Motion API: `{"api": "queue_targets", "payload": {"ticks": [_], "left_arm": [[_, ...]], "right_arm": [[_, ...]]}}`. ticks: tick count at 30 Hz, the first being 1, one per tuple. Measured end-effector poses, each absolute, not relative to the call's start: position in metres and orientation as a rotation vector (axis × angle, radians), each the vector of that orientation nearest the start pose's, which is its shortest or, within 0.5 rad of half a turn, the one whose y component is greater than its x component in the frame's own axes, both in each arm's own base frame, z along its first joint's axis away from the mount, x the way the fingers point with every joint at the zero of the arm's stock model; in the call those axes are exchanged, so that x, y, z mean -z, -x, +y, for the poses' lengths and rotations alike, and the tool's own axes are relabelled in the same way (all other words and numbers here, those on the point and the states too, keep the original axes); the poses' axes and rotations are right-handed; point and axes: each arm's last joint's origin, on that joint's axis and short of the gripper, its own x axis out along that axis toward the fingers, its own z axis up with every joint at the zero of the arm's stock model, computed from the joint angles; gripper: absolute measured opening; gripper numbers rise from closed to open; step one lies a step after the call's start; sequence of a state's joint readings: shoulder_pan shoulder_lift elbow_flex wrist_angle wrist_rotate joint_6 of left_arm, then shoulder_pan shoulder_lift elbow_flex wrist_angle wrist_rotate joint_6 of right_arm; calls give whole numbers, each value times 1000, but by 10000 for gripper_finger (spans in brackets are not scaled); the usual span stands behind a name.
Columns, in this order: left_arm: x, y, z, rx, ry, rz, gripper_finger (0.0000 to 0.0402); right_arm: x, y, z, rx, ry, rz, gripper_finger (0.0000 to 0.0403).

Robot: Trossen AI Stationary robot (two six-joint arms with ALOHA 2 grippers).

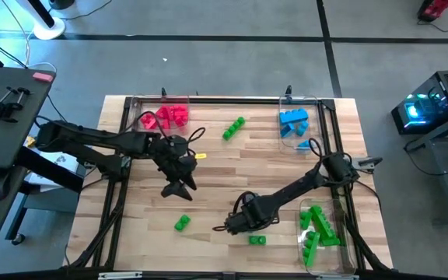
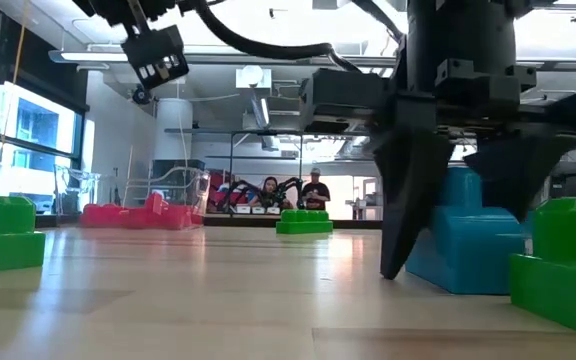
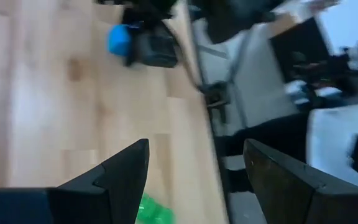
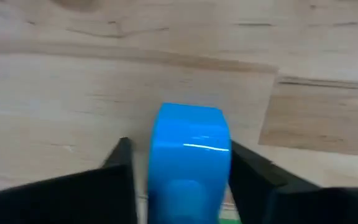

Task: Sort blocks
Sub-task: Put the blue game piece into the top right transparent bin

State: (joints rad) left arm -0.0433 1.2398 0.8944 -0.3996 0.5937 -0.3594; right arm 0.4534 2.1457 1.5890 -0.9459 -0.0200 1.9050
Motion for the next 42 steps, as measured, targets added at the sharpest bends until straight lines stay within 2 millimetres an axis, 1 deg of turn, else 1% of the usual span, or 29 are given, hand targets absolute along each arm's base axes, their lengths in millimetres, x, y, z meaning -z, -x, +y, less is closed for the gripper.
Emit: {"api": "queue_targets", "payload": {"ticks": [3,4,5,6,7,9,11,14,16,18,20,22,26,29,31,34,36,38,40,42], "left_arm": [[-275,-244,-29,551,566,804,250],[-280,-240,-29,560,569,786,250],[-286,-235,-28,566,569,763,250],[-293,-230,-28,576,558,727,250],[-300,-225,-28,583,546,688,250],[-315,-215,-25,585,519,594,250],[-328,-205,-22,565,488,491,250],[-346,-195,-16,488,444,341,250],[-354,-189,-13,426,426,268,250],[-359,-186,-11,374,420,217,250],[-361,-185,-9,322,431,190,250],[-362,-186,-7,272,443,170,250],[-360,-196,-5,178,527,150,250],[-355,-209,-4,117,628,154,250],[-349,-219,-5,61,692,166,250],[-337,-236,-6,-47,782,175,250],[-328,-248,-8,-90,824,184,250],[-320,-258,-8,-107,839,207,250],[-316,-264,-4,-118,841,201,250],[-316,-267,2,-131,820,176,250]], "right_arm": [[-160,-367,178,1046,-1157,1199,66],[-167,-366,177,1021,-1149,1182,39],[-176,-365,176,992,-1143,1167,24],[-185,-363,174,968,-1128,1152,18],[-195,-360,172,955,-1119,1134,22],[-218,-350,165,961,-1098,1094,40],[-245,-332,154,998,-1052,1054,53],[-287,-297,133,1094,-955,956,44],[-311,-273,115,1174,-887,864,27],[-332,-254,94,1223,-847,757,12],[-347,-242,71,1192,-812,638,9],[-356,-232,44,1210,-772,589,15],[-354,-211,-8,1326,-606,662,19],[-346,-195,-43,1354,-502,776,17],[-336,-187,-66,1353,-470,838,17],[-315,-176,-96,1298,-481,913,17],[-300,-171,-113,1258,-508,928,17],[-288,-168,-125,1215,-536,934,18],[-281,-166,-134,1192,-575,916,26],[-278,-165,-138,1150,-591,909,44]]}}
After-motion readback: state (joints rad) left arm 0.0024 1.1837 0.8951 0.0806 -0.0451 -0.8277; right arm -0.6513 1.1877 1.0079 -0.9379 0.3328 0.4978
